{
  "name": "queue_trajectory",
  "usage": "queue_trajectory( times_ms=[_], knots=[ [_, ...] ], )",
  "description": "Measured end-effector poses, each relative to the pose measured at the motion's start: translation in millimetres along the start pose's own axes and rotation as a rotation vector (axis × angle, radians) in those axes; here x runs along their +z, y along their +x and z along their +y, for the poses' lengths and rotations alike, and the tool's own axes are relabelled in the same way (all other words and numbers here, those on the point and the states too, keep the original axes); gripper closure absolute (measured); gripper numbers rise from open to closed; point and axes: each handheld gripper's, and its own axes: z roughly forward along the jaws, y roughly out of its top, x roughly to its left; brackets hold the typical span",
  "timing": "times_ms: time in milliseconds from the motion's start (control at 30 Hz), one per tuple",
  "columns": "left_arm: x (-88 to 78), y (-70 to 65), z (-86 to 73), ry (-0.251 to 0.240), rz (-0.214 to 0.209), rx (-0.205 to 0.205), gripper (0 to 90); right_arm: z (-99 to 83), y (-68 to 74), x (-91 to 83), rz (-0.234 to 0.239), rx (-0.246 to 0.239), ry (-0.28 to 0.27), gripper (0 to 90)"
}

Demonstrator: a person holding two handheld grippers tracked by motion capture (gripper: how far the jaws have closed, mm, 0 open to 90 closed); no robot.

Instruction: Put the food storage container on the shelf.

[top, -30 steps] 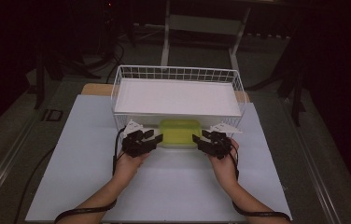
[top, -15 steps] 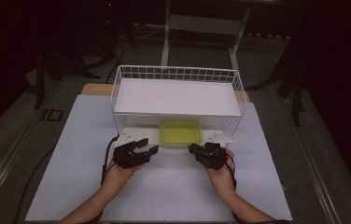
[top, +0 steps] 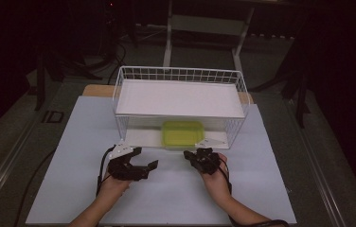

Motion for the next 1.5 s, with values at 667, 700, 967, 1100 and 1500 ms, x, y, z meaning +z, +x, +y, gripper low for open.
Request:
queue_trajectory(
  times_ms=[667,700,967,1100,1500],
  knots=[
    [1.3,5.7,-9.6,-0.086,0.067,0.035,0.9,16.1,-20.0,38.1,-0.073,0.046,-0.005,90.0],
    [1.2,6.1,-10.0,-0.087,0.066,0.034,0.9,17.5,-21.1,39.5,-0.076,0.049,-0.009,89.9],
    [0.4,5.9,-10.7,-0.093,0.067,0.039,0.9,28.1,-29.4,48.6,-0.094,0.067,-0.024,89.9],
    [0.4,5.6,-10.9,-0.091,0.065,0.041,0.9,30.3,-30.0,51.0,-0.101,0.063,-0.028,89.9],
    [-0.2,7.2,-12.3,-0.089,0.061,0.028,0.9,38.6,-35.6,57.0,-0.120,0.076,-0.040,89.9]
  ],
)
